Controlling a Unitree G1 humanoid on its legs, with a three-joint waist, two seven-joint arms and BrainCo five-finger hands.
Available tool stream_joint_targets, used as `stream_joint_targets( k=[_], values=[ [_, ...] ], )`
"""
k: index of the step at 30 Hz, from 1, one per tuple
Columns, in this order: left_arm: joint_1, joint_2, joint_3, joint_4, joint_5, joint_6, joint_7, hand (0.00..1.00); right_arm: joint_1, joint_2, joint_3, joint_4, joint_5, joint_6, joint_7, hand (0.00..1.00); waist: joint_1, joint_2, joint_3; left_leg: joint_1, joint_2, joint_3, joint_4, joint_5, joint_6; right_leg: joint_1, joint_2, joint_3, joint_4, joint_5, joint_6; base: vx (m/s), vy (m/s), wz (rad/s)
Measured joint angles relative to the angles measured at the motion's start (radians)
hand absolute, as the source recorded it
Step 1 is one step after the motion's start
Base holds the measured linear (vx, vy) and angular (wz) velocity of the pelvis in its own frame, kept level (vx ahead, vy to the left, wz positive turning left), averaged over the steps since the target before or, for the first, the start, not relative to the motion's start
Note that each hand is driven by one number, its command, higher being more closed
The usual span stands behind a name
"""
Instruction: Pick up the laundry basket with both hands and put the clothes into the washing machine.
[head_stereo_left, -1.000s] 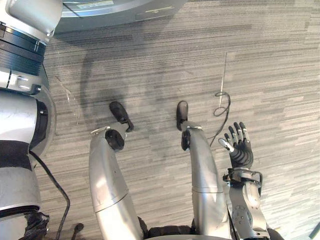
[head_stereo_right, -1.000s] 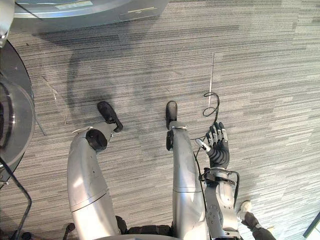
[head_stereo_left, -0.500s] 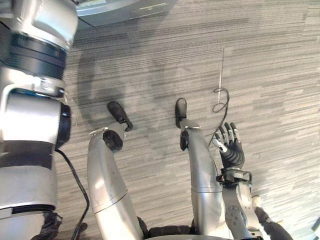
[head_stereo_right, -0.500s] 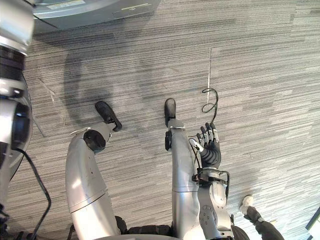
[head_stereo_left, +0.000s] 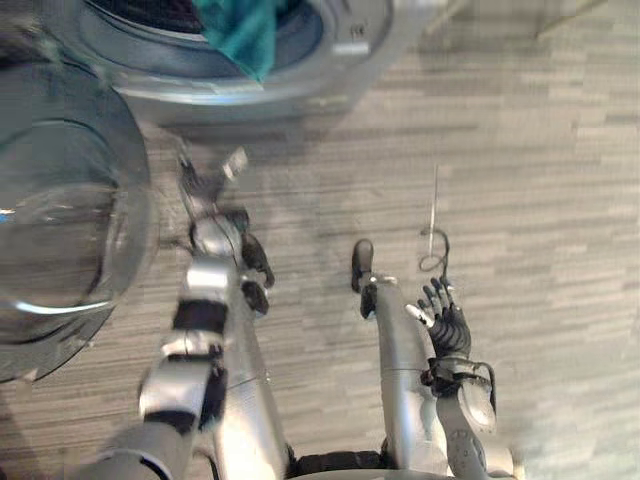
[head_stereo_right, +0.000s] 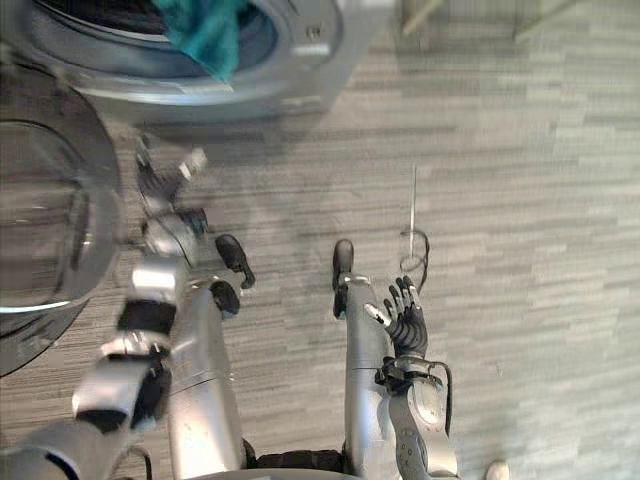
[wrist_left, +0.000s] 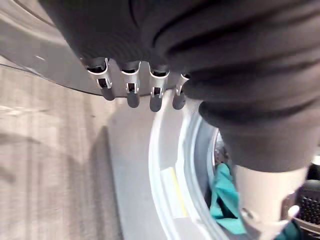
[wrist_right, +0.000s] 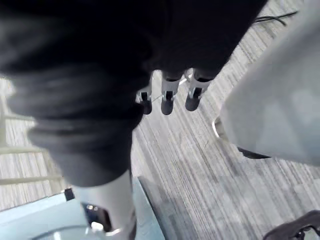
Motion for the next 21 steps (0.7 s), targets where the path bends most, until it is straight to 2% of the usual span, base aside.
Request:
stream_joint_targets(
  k=[3,4,6,7,9,13,18,21],
  values=[
    [0.158,-0.017,-0.006,0.027,0.002,-0.021,-0.069,0.0,-0.008,-0.006,-0.067,0.139,-0.031,0.026,-0.008,0.0,0.001,0.004,-0.093,0.135,-0.033,-0.002,-0.119,0.045,-0.011,0.123,-0.018,-0.037,-0.065,-0.004,-0.002,0.15,-0.066,0.37],
    [0.215,-0.017,-0.002,0.065,0.005,-0.036,-0.108,0.0,-0.008,-0.007,-0.101,0.22,-0.033,0.039,-0.008,0.0,0.006,0.008,-0.129,0.224,-0.046,-0.002,-0.181,0.06,-0.019,0.209,-0.023,-0.05,-0.105,-0.007,-0.001,0.18,-0.055,0.29],
    [0.253,-0.021,0.004,0.133,0.01,-0.046,-0.147,0.0,-0.006,-0.007,-0.135,0.315,-0.045,0.05,-0.004,0.0,0.02,0.016,-0.182,0.296,-0.056,0.0,-0.237,0.072,-0.024,0.276,-0.025,-0.059,-0.144,-0.007,0.0,0.13,-0.036,0.21],
    [0.274,-0.03,0.016,0.199,0.01,-0.048,-0.181,0.0,-0.006,-0.008,-0.167,0.395,-0.061,0.065,0.004,0.0,0.021,0.03,-0.229,0.339,-0.064,-0.007,-0.276,0.084,-0.027,0.327,-0.028,-0.076,-0.18,-0.007,0.0,0.13,-0.02,0.24],
    [0.292,-0.052,0.058,0.313,0.011,-0.048,-0.221,0.0,-0.01,-0.007,-0.216,0.512,-0.075,0.086,0.01,0.0,0.025,0.049,-0.28,0.416,-0.072,-0.011,-0.341,0.101,-0.031,0.408,-0.029,-0.094,-0.236,-0.001,0.004,0.13,-0.007,0.25],
    [0.335,-0.08,0.229,0.549,0.003,-0.043,-0.28,0.0,-0.024,-0.006,-0.367,0.735,-0.114,0.126,0.042,0.0,0.024,0.094,-0.371,0.57,-0.085,-0.021,-0.494,0.142,-0.041,0.561,-0.009,-0.112,-0.397,0.046,0.017,0.12,0.014,0.05],
    [0.337,-0.058,0.286,0.623,0.0,-0.039,-0.304,0.0,-0.046,-0.002,-0.493,0.866,-0.148,0.156,0.055,0.0,0.018,0.091,-0.429,0.673,-0.096,0.013,-0.606,0.172,-0.047,0.651,0.009,-0.092,-0.518,0.094,0.025,0.11,0.034,-0.19],
    [0.312,-0.049,0.248,0.629,0.029,-0.032,-0.323,0.0,-0.057,0.007,-0.526,0.873,-0.139,0.155,0.05,0.0,0.003,0.076,-0.436,0.716,-0.108,0.052,-0.631,0.172,-0.047,0.664,0.007,-0.056,-0.525,0.097,0.03,0.06,0.038,-0.33]
  ],
)
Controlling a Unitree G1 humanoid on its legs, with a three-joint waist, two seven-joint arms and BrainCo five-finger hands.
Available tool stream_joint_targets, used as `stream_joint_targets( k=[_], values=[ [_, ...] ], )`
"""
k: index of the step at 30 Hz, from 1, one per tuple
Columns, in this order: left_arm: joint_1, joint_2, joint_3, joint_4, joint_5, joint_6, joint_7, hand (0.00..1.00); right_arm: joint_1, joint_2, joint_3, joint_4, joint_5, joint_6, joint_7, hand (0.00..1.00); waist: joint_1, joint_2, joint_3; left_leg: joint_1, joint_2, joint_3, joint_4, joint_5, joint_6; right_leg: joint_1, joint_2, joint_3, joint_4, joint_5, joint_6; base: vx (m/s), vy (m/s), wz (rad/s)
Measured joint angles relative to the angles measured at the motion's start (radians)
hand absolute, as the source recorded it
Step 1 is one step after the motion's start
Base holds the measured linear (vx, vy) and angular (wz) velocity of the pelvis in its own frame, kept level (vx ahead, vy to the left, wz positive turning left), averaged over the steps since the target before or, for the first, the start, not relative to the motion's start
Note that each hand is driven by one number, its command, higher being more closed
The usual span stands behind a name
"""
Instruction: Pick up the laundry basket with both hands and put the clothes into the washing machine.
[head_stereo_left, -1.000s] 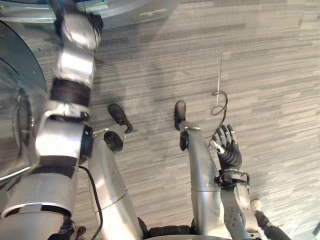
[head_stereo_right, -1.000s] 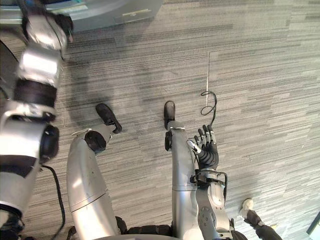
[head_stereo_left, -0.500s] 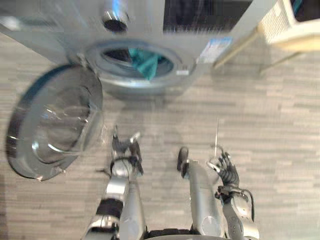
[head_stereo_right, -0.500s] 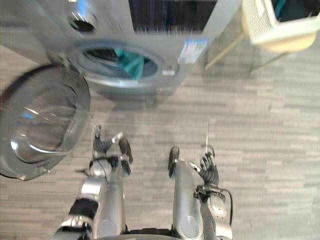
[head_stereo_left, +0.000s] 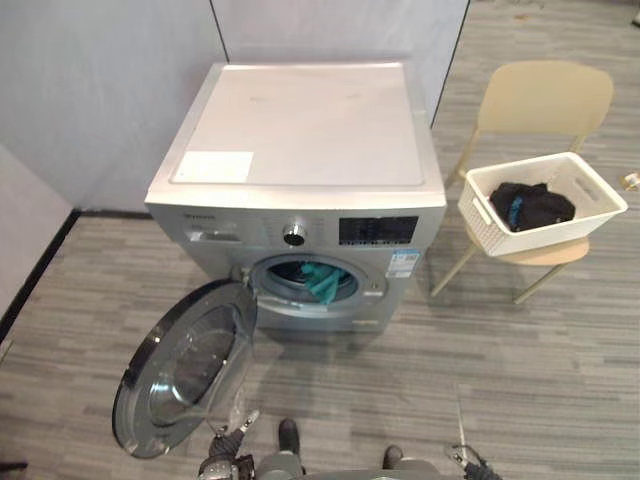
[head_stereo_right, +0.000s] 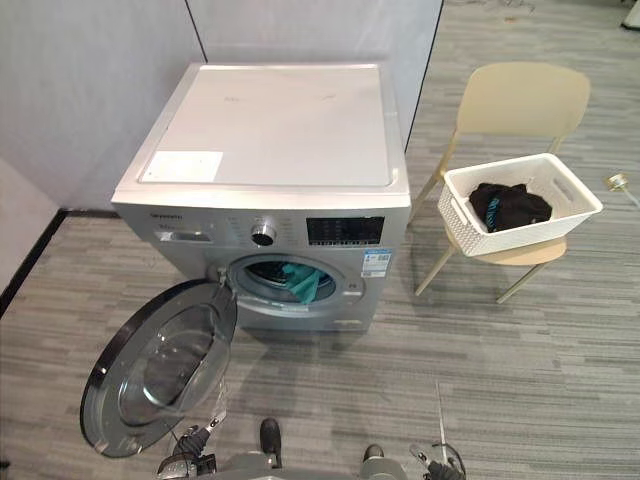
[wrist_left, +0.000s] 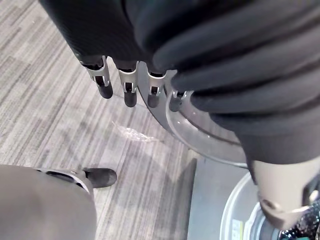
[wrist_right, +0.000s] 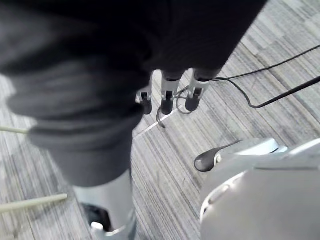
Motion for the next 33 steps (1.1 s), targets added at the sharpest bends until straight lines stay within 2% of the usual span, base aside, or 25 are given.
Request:
stream_joint_targets(
  k=[2,4,6,8,9,10,12,13,14,15,18,19,20,21,22,23,24,25,26,27,28,30,31,32,33],
  values=[
    [-0.027,0.019,-0.057,0.001,0.059,0.0,0.0,0.0,-0.022,0.014,0.003,-0.025,0.015,-0.002,-0.003,0.0,-0.013,-0.004,0.01,0.012,0.002,0.047,0.001,-0.02,0.001,-0.046,0.0,0.049,0.051,-0.001,0.002,0.0,0.05,-0.84],
    [-0.067,0.045,-0.1,0.001,0.091,-0.001,0.003,0.0,-0.041,0.03,0.08,-0.121,0.046,-0.013,-0.001,0.0,-0.039,-0.006,0.052,0.027,0.018,0.156,0.01,-0.052,0.002,-0.225,0.017,0.139,0.296,0.004,0.007,-0.09,0.032,-1.49],
    [-0.097,0.069,-0.105,-0.005,0.097,-0.004,0.009,0.0,-0.045,0.033,0.124,-0.155,0.052,-0.022,-0.001,0.0,-0.051,-0.019,0.088,0.05,0.011,0.236,0.007,-0.066,-0.007,-0.324,0.027,0.145,0.411,0.048,0.012,-0.09,0.073,-1.6],
    [-0.106,0.08,-0.089,-0.003,0.096,-0.002,0.025,0.0,-0.067,0.034,0.128,-0.159,0.072,-0.029,-0.001,0.0,-0.055,-0.017,0.115,0.063,0.029,0.272,0.023,-0.101,-0.005,-0.326,0.046,0.103,0.305,0.096,-0.013,-0.03,0.077,-1.84],
    [-0.106,0.08,-0.089,-0.002,0.096,-0.001,0.024,0.0,-0.078,0.035,0.129,-0.159,0.072,-0.03,-0.001,0.0,-0.06,-0.013,0.121,0.062,0.032,0.303,0.026,-0.108,-0.003,-0.32,0.038,0.062,0.266,0.091,-0.022,0.01,-0.002,-1.53],
    [-0.106,0.086,-0.09,-0.001,0.096,0.0,0.024,0.0,-0.082,0.031,0.128,-0.149,0.072,-0.03,-0.002,0.0,-0.068,-0.026,0.127,0.074,0.027,0.359,0.027,-0.117,-0.008,-0.314,0.002,-0.028,0.206,0.063,-0.062,0.05,-0.031,-1.34],
    [-0.117,0.086,-0.094,0.006,0.095,0.0,0.024,0.0,-0.081,0.023,0.125,-0.1,0.071,-0.028,-0.005,0.0,-0.073,-0.022,0.133,0.082,0.047,0.395,0.053,-0.141,-0.04,-0.305,-0.022,-0.085,0.123,0.07,-0.056,0.1,-0.092,-0.86],
    [-0.123,0.093,-0.099,0.013,0.087,-0.003,0.023,0.0,-0.072,0.022,0.125,-0.071,0.069,-0.025,-0.009,0.0,-0.072,-0.029,0.136,0.106,0.064,0.39,0.069,-0.156,-0.066,-0.273,-0.025,-0.111,0.091,0.14,-0.06,0.21,-0.194,-0.31],
    [-0.123,0.083,-0.101,0.015,0.087,-0.005,0.022,0.0,-0.07,0.016,0.123,-0.055,0.069,-0.025,-0.009,0.0,-0.073,-0.008,0.143,0.117,0.081,0.371,0.072,-0.161,-0.074,-0.258,-0.002,-0.115,0.093,0.132,-0.067,0.29,-0.228,-0.3],
    [-0.122,0.057,-0.102,0.016,0.087,-0.011,0.021,0.0,-0.067,0.001,0.093,-0.034,0.069,-0.026,-0.008,0.0,-0.078,0.031,0.142,0.132,0.118,0.352,0.09,-0.167,-0.091,-0.258,0.026,-0.127,0.135,0.068,-0.077,0.27,-0.192,-0.1],
    [-0.117,0.04,-0.102,0.015,0.086,-0.014,0.02,0.0,-0.063,-0.001,0.054,-0.008,0.072,-0.024,-0.005,0.0,-0.082,0.048,0.141,0.117,0.179,0.271,0.208,-0.17,-0.099,-0.224,0.05,-0.157,0.187,-0.011,-0.102,0.28,-0.18,0.18],
    [-0.107,0.035,-0.101,0.011,0.084,-0.014,0.019,0.0,-0.052,0.004,0.044,-0.008,0.072,-0.023,-0.002,0.0,-0.081,0.046,0.14,0.083,0.222,0.23,0.337,-0.173,-0.094,-0.185,0.062,-0.165,0.184,-0.037,-0.108,0.33,-0.256,0.22],
    [-0.098,0.03,-0.096,0.005,0.075,-0.013,0.018,0.0,-0.047,0.005,0.036,-0.009,0.072,-0.022,-0.001,0.0,-0.079,0.05,0.142,0.041,0.264,0.198,0.473,-0.181,-0.041,-0.146,0.076,-0.178,0.17,-0.051,-0.115,0.39,-0.301,0.18],
    [-0.08,0.024,-0.089,-0.008,0.065,-0.012,0.017,0.0,-0.042,0.004,0.037,-0.011,0.072,-0.021,-0.001,0.0,-0.068,0.053,0.142,-0.031,0.316,0.136,0.672,-0.148,0.065,-0.095,0.097,-0.18,0.152,-0.067,-0.129,0.32,-0.231,0.04],
    [-0.07,0.023,-0.091,-0.015,0.062,-0.012,0.018,0.0,-0.041,0.003,0.04,-0.012,0.072,-0.021,-0.001,0.0,-0.061,0.051,0.143,-0.08,0.329,0.089,0.766,-0.138,0.077,-0.07,0.103,-0.174,0.144,-0.074,-0.138,0.38,-0.194,-0.35],
    [-0.054,0.006,-0.087,-0.038,0.046,-0.012,0.018,0.0,-0.052,0.004,0.043,-0.031,0.072,-0.021,-0.001,0.0,-0.031,0.05,0.144,-0.175,0.299,-0.014,0.983,-0.16,0.054,-0.028,0.11,-0.145,0.127,-0.082,-0.147,0.32,-0.115,-0.45],
    [-0.05,-0.002,-0.083,-0.04,0.043,-0.012,0.018,0.0,-0.06,0.002,0.046,-0.043,0.072,-0.021,-0.003,0.0,-0.023,0.05,0.144,-0.213,0.268,-0.041,1.041,-0.177,0.042,-0.011,0.111,-0.133,0.115,-0.082,-0.148,0.39,-0.088,-0.5],
    [-0.041,-0.015,-0.066,-0.062,0.034,-0.012,0.018,0.0,-0.079,-0.006,0.065,-0.066,0.071,-0.021,-0.005,0.0,-0.012,0.048,0.147,-0.289,0.181,-0.106,1.104,-0.218,0.002,0.023,0.11,-0.122,0.081,-0.083,-0.149,0.32,-0.013,-0.33],
    [-0.04,-0.014,-0.065,-0.074,0.027,-0.016,0.019,0.0,-0.101,-0.02,0.089,-0.072,0.068,-0.02,-0.004,0.0,0.004,0.048,0.148,-0.343,0.094,-0.155,1.088,-0.26,-0.031,0.056,0.11,-0.113,0.049,-0.083,-0.148,0.31,0.012,-0.34],
    [-0.04,-0.012,-0.06,-0.076,0.023,-0.019,0.019,0.0,-0.113,-0.02,0.091,-0.068,0.065,-0.02,-0.002,0.0,0.015,0.048,0.148,-0.359,0.064,-0.153,1.044,-0.266,-0.029,0.071,0.11,-0.107,0.036,-0.082,-0.147,0.24,0.034,-0.45],
    [-0.04,-0.008,-0.049,-0.077,0.008,-0.026,0.021,0.0,-0.134,-0.016,0.098,-0.062,0.062,-0.021,0.0,0.0,0.028,0.044,0.149,-0.368,0.045,-0.121,0.941,-0.269,-0.015,0.095,0.11,-0.1,0.016,-0.081,-0.145,0.33,0.038,-0.45],
    [-0.037,-0.01,-0.035,-0.082,0.001,-0.031,0.022,0.0,-0.141,-0.015,0.139,-0.128,0.038,-0.021,-0.001,0.0,0.045,0.043,0.149,-0.379,0.044,0.002,0.684,-0.274,0.014,0.163,0.102,-0.105,-0.03,-0.095,-0.113,0.41,0.054,-0.18],
    [-0.035,-0.027,-0.017,-0.082,0.001,-0.03,0.022,0.0,-0.124,-0.014,0.139,-0.176,0.032,-0.024,0.0,0.0,0.045,0.049,0.142,-0.371,0.027,0.059,0.528,-0.221,0.047,0.192,0.096,-0.118,-0.042,-0.107,-0.086,0.33,0.08,0.16],
    [-0.031,-0.034,-0.018,-0.081,0.001,-0.031,0.021,0.0,-0.118,-0.016,0.139,-0.19,0.03,-0.028,-0.001,0.0,0.045,0.054,0.138,-0.366,0.015,0.064,0.453,-0.178,0.062,0.198,0.094,-0.124,-0.043,-0.117,-0.071,0.49,0.199,0.14],
    [-0.025,-0.034,-0.008,-0.077,-0.001,-0.036,0.02,0.0,-0.121,-0.016,0.141,-0.181,0.03,-0.029,-0.001,0.0,0.049,0.039,0.127,-0.368,-0.026,0.025,0.446,-0.099,0.133,0.219,0.07,-0.116,-0.041,-0.142,-0.035,0.43,0.203,0.18]
  ],
)
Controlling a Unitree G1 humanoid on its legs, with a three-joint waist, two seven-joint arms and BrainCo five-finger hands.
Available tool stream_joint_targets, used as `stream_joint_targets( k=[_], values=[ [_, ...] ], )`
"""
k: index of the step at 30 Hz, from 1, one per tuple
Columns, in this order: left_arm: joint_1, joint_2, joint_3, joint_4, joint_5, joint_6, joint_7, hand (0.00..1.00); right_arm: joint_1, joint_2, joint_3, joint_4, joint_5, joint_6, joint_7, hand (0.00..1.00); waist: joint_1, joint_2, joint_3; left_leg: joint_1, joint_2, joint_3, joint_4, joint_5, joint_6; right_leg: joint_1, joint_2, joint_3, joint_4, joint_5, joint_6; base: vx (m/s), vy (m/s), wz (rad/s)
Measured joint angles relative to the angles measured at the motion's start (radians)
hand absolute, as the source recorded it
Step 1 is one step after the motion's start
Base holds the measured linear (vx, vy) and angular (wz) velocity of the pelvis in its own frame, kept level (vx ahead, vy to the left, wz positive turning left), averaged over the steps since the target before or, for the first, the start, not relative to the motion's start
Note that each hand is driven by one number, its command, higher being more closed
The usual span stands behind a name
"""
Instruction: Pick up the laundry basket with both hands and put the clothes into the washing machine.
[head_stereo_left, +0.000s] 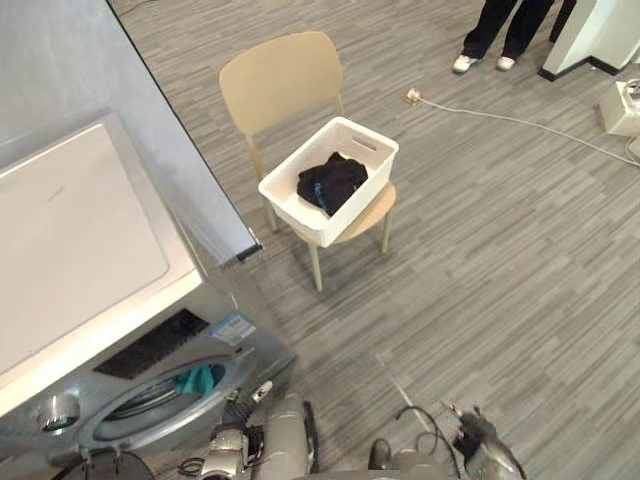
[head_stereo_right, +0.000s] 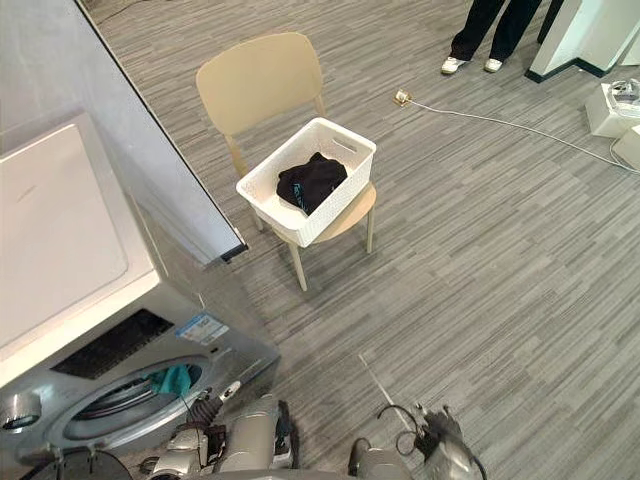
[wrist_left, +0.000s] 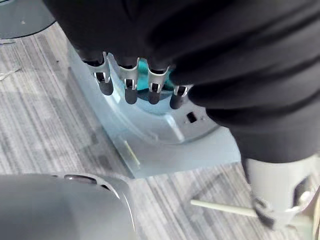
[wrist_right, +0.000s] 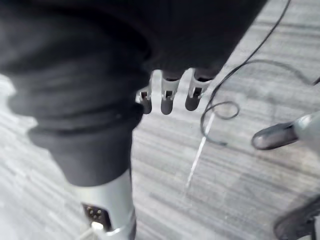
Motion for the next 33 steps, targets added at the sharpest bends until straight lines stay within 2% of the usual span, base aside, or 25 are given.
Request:
stream_joint_targets(
  k=[2,3,4,5,7,9,11,12,13,14,15,16,17,18,19,22,24,26,27,28,29,30,31,32,33],
  values=[
    [0.0,0.004,0.019,0.009,0.0,0.004,0.0,0.0,-0.006,0.002,0.017,0.009,-0.005,0.002,0.0,0.0,-0.002,-0.028,-0.023,0.022,-0.05,0.006,-0.002,-0.055,0.026,-0.025,-0.061,0.029,0.101,-0.004,0.011,0.53,0.247,0.17],
    [-0.002,-0.004,0.053,0.022,-0.035,0.03,-0.008,0.0,0.001,0.003,0.015,0.011,-0.01,0.002,0.001,0.0,0.002,-0.035,-0.022,0.073,-0.064,0.02,-0.016,-0.078,0.026,-0.077,-0.095,0.051,0.286,0.002,0.023,0.5,0.24,0.18],
    [-0.013,-0.002,0.093,0.044,-0.086,0.069,-0.032,0.0,0.01,0.007,0.015,0.011,-0.01,0.001,0.001,0.0,-0.001,-0.038,-0.022,0.105,-0.077,0.013,-0.032,-0.086,0.029,-0.11,-0.113,0.053,0.408,0.019,0.056,0.49,0.228,0.42],
    [-0.034,0.004,0.136,0.084,-0.167,0.132,-0.061,0.0,0.027,0.022,0.026,0.011,-0.01,0.002,0.004,0.0,0.003,-0.055,-0.018,0.17,-0.102,-0.007,-0.069,-0.095,0.028,-0.209,-0.157,0.085,0.682,0.088,0.13,0.38,0.15,0.6],
    [-0.03,0.012,0.156,0.094,-0.22,0.176,-0.059,0.0,0.036,0.049,0.05,0.011,-0.01,0.009,0.025,0.0,0.0,-0.066,-0.015,0.252,-0.109,-0.049,-0.09,-0.103,0.024,-0.335,-0.172,0.128,0.996,0.137,0.151,0.43,0.058,0.95],
    [-0.011,0.026,0.155,0.092,-0.224,0.181,-0.021,0.0,0.042,0.063,0.063,0.011,-0.009,0.009,0.048,0.0,-0.002,-0.07,-0.007,0.353,-0.106,-0.109,-0.136,-0.106,0.018,-0.446,-0.179,0.185,1.119,0.136,0.153,0.33,-0.099,1.04],
    [0.02,0.051,0.135,0.084,-0.157,0.163,-0.017,0.0,0.044,0.062,0.061,0.009,-0.007,0.009,0.048,0.0,-0.004,-0.064,-0.003,0.409,-0.087,-0.144,-0.146,-0.133,-0.008,-0.536,-0.203,0.228,1.062,0.133,0.147,0.15,-0.202,0.49],
    [0.064,0.053,0.105,0.067,-0.102,0.132,-0.011,0.0,0.053,0.059,0.037,0.0,-0.002,0.009,0.048,0.0,0.0,-0.058,-0.008,0.426,-0.066,-0.158,-0.128,-0.161,-0.036,-0.56,-0.204,0.264,0.931,0.131,0.142,0.15,-0.318,0.52],
    [0.085,0.048,0.104,0.064,-0.077,0.125,0.007,0.0,0.078,0.054,0.013,-0.004,0.001,0.009,0.045,0.0,-0.011,-0.046,-0.031,0.415,-0.051,-0.207,-0.096,-0.189,-0.067,-0.538,-0.196,0.312,0.712,0.131,0.143,0.2,-0.439,0.98],
    [0.091,0.051,0.104,0.062,-0.068,0.112,0.008,0.0,0.106,0.052,0.0,-0.001,0.002,0.009,0.045,0.0,-0.019,-0.05,-0.036,0.409,-0.046,-0.262,-0.077,-0.202,-0.085,-0.495,-0.175,0.396,0.583,0.131,0.143,0.15,-0.321,1.33],
    [0.096,0.053,0.104,0.052,-0.065,0.101,0.007,0.0,0.126,0.053,-0.012,0.007,0.003,0.011,0.045,0.0,-0.027,-0.06,-0.043,0.4,-0.047,-0.304,-0.065,-0.208,-0.095,-0.469,-0.161,0.457,0.523,0.134,0.139,0.22,-0.535,1.64],
    [0.108,0.055,0.104,0.021,-0.064,0.084,0.005,0.0,0.164,0.062,-0.018,0.029,0.008,0.023,0.043,0.0,-0.028,-0.097,-0.075,0.371,-0.055,-0.372,-0.055,-0.214,-0.119,-0.419,-0.15,0.529,0.406,0.152,0.105,0.23,-0.615,1.89],
    [0.103,0.06,0.105,0.004,-0.054,0.069,0.003,0.0,0.178,0.072,-0.024,0.063,0.019,0.031,0.042,0.0,-0.028,-0.115,-0.093,0.343,-0.058,-0.443,-0.034,-0.211,-0.165,-0.404,-0.154,0.508,0.378,0.073,0.142,0.28,-0.708,1.72],
    [0.104,0.047,0.105,-0.001,-0.053,0.061,0.001,0.0,0.177,0.063,-0.035,0.076,0.022,0.032,0.041,0.0,-0.023,-0.102,-0.096,0.338,-0.043,-0.475,-0.026,-0.212,-0.175,-0.407,-0.143,0.474,0.387,0.061,0.131,0.28,-0.57,1.43],
    [0.105,0.006,0.105,-0.002,-0.029,0.052,-0.001,0.0,0.175,0.047,-0.061,0.082,0.042,0.03,0.04,0.0,-0.016,-0.043,-0.124,0.331,-0.002,-0.495,-0.034,-0.21,-0.176,-0.388,-0.104,0.405,0.397,0.046,0.105,0.21,-0.382,0.93],
    [0.104,-0.042,0.112,-0.004,-0.029,0.04,-0.001,0.0,0.15,0.042,-0.038,0.08,0.047,0.03,0.044,0.0,-0.025,-0.021,-0.13,0.381,0.078,-0.547,-0.135,-0.176,-0.214,-0.353,-0.057,0.303,0.435,-0.001,0.052,0.09,-0.355,0.72],
    [0.111,-0.046,0.118,-0.005,-0.034,0.039,-0.001,0.0,0.136,0.04,-0.028,0.071,0.047,0.031,0.043,0.0,-0.014,-0.025,-0.153,0.368,0.115,-0.569,-0.133,-0.141,-0.197,-0.349,-0.027,0.254,0.437,-0.017,0.024,0.08,-0.258,0.6],
    [0.11,-0.044,0.15,-0.015,-0.052,0.035,0.001,0.0,0.139,0.052,-0.019,-0.037,0.053,0.033,0.04,0.0,-0.028,-0.039,-0.151,0.286,0.117,-0.523,-0.02,-0.086,-0.138,-0.315,-0.028,0.195,0.403,-0.017,0.003,0.12,-0.242,0.82],
    [0.116,-0.045,0.157,-0.025,-0.069,0.035,0.003,0.0,0.146,0.055,-0.021,-0.157,0.073,0.031,0.025,0.0,-0.027,-0.033,-0.148,0.238,0.135,-0.42,0.06,-0.052,-0.092,-0.284,-0.026,0.162,0.371,-0.007,-0.014,0.09,-0.212,0.75],
    [0.116,-0.045,0.154,-0.026,-0.069,0.035,0.003,0.0,0.154,0.058,-0.023,-0.223,0.091,0.029,0.017,0.0,-0.028,-0.034,-0.147,0.222,0.146,-0.367,0.084,-0.034,-0.077,-0.271,-0.027,0.146,0.357,-0.004,-0.019,0.07,-0.147,0.54],
    [0.116,-0.044,0.154,-0.026,-0.07,0.035,0.003,0.0,0.161,0.06,-0.027,-0.272,0.097,0.027,0.01,0.0,-0.029,-0.034,-0.147,0.218,0.156,-0.326,0.088,-0.02,-0.079,-0.261,-0.028,0.135,0.348,0.0,-0.024,0.05,-0.088,0.51],
    [0.115,-0.04,0.149,-0.027,-0.07,0.035,0.004,0.0,0.175,0.069,-0.038,-0.387,0.103,0.019,-0.013,0.0,-0.03,-0.033,-0.147,0.217,0.178,-0.218,0.091,-0.011,-0.067,-0.242,-0.035,0.109,0.324,0.006,-0.03,0.06,-0.076,0.67],
    [0.114,-0.041,0.14,-0.027,-0.07,0.036,0.004,0.0,0.189,0.074,-0.047,-0.503,0.111,0.002,-0.041,0.0,-0.032,-0.031,-0.146,0.211,0.191,-0.112,0.115,-0.033,-0.045,-0.223,-0.038,0.08,0.301,0.009,-0.031,0.1,-0.058,0.82],
    [0.118,-0.04,0.135,-0.026,-0.067,0.037,0.004,0.0,0.198,0.081,-0.066,-0.638,0.107,-0.01,-0.073,0.0,-0.034,-0.031,-0.146,0.223,0.164,-0.07,0.059,-0.062,-0.082,-0.21,-0.039,0.065,0.268,0.022,-0.037,0.11,-0.006,0.59],
    [0.121,-0.038,0.122,-0.024,-0.066,0.036,0.005,0.0,0.194,0.069,-0.067,-0.714,0.075,-0.028,-0.091,0.0,-0.033,-0.032,-0.147,0.258,0.101,-0.099,-0.048,-0.072,-0.105,-0.213,-0.044,0.068,0.243,0.031,-0.029,0.11,0.03,0.21]
  ],
)
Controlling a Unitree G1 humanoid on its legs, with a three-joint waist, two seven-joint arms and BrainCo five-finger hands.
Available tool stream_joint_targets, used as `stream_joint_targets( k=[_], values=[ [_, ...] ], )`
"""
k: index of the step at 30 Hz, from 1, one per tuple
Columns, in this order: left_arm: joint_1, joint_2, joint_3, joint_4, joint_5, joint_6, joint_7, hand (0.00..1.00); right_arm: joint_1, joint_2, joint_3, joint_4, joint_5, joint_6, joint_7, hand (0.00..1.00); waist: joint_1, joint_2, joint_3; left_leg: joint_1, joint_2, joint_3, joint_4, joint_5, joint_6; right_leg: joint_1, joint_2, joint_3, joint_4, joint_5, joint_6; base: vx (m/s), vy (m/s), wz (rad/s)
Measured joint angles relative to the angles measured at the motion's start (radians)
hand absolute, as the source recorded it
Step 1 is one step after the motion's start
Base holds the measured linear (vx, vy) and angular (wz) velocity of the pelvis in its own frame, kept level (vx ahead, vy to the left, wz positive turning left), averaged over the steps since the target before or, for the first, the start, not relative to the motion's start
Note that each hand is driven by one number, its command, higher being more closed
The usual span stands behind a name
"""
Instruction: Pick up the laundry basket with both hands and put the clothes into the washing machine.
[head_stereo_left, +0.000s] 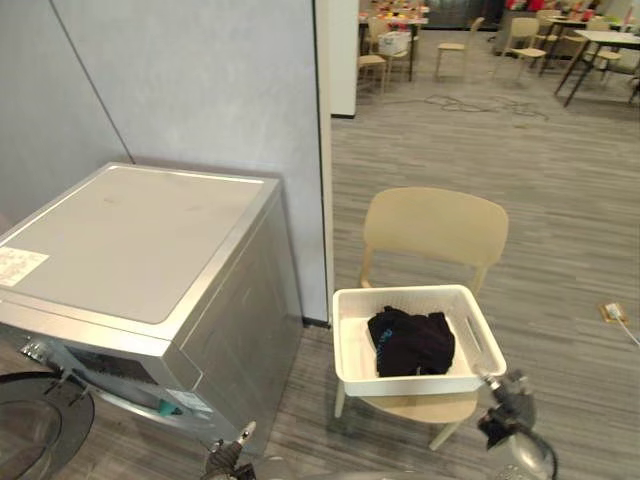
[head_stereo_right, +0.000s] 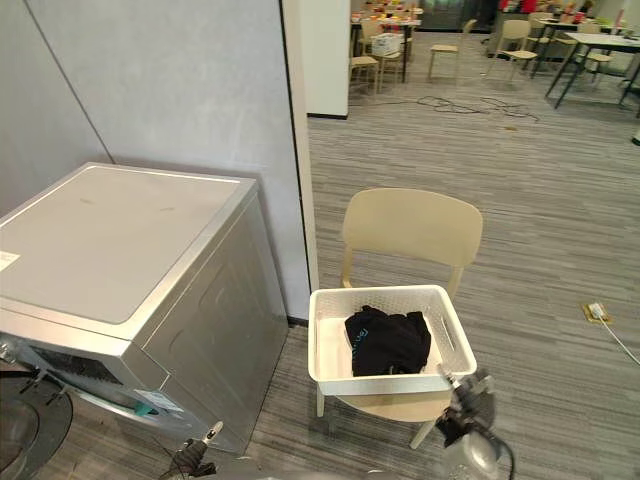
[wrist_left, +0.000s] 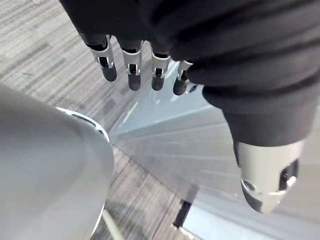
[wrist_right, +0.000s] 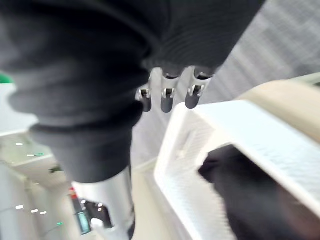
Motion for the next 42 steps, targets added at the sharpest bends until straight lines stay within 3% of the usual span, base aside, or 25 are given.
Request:
stream_joint_targets(
  k=[1,2,6,9,13,15,20,28,35,42],
  values=[
    [0.001,0.009,-0.01,0.004,0.001,-0.001,0.0,0.0,-0.018,-0.002,-0.003,-0.037,-0.012,-0.014,-0.005,0.0,0.003,-0.013,0.004,0.048,-0.031,-0.021,-0.095,0.031,-0.026,-0.002,-0.008,0.013,-0.012,0.007,0.01,0.15,0.037,-0.07],
    [-0.005,0.015,-0.021,0.021,0.002,-0.002,0.001,0.0,-0.045,-0.003,-0.009,-0.087,-0.046,-0.026,-0.02,0.0,0.002,-0.016,0.011,0.077,-0.051,-0.012,-0.154,0.056,-0.015,0.004,-0.007,0.03,-0.033,0.026,0.022,0.17,0.045,-0.17],
    [-0.021,0.024,-0.058,0.028,0.059,-0.002,-0.001,0.0,-0.076,-0.004,0.051,-0.28,-0.157,-0.074,-0.04,0.0,0.001,-0.02,0.014,0.094,-0.068,-0.015,-0.165,0.058,-0.017,0.051,-0.011,0.057,-0.127,0.073,0.035,0.14,0.062,-0.11],
    [-0.038,0.049,-0.123,0.036,0.111,-0.002,-0.003,0.0,-0.095,-0.03,0.104,-0.281,-0.198,-0.094,-0.021,0.0,0.002,-0.023,0.015,0.092,-0.077,-0.039,-0.184,0.057,-0.016,0.066,-0.011,0.053,-0.178,0.093,0.043,0.06,0.026,0.04],
    [-0.051,0.075,-0.183,0.046,0.127,-0.005,-0.011,0.0,-0.19,-0.182,0.161,-0.065,-0.263,-0.073,0.05,0.0,0.002,-0.028,0.027,0.07,-0.088,-0.05,-0.225,0.072,-0.012,0.045,-0.013,0.043,-0.21,0.117,0.048,0.0,0.022,0.06],
    [-0.099,0.093,-0.225,0.052,0.127,-0.009,-0.027,0.0,-0.317,-0.319,0.217,0.101,-0.272,-0.05,0.079,0.0,0.0,-0.02,0.081,0.012,-0.095,-0.073,-0.235,0.103,-0.003,-0.007,-0.015,0.028,-0.21,0.136,0.047,-0.08,0.023,0.18],
    [-0.171,0.103,-0.263,0.041,0.108,-0.014,-0.041,0.0,-0.555,-0.477,0.329,0.385,-0.262,-0.019,0.126,0.0,0.009,-0.006,0.206,-0.103,-0.099,-0.115,-0.234,0.156,0.01,-0.091,-0.014,-0.004,-0.22,0.182,0.047,-0.13,0.031,0.22],
    [-0.208,0.148,-0.3,0.021,0.027,-0.036,-0.041,0.0,-0.716,-0.588,0.463,0.585,-0.272,0.012,0.182,0.0,0.024,0.012,0.321,-0.192,-0.109,-0.146,-0.228,0.191,0.015,-0.169,-0.019,-0.019,-0.216,0.216,0.05,-0.11,0.027,0.07],
    [-0.241,0.16,-0.301,0.015,-0.009,-0.036,-0.021,0.0,-0.78,-0.596,0.499,0.668,-0.288,0.023,0.181,0.0,0.036,0.018,0.392,-0.233,-0.109,-0.15,-0.228,0.208,0.017,-0.234,-0.026,-0.018,-0.163,0.21,0.049,-0.04,0.006,0.0],
    [-0.28,0.15,-0.342,-0.023,-0.042,-0.037,0.001,0.0,-0.815,-0.596,0.514,0.735,-0.356,0.031,0.175,0.0,0.06,0.018,0.396,-0.293,-0.107,-0.152,-0.233,0.216,0.011,-0.341,-0.036,-0.018,-0.061,0.167,0.041,-0.01,-0.017,0.0]
  ],
)
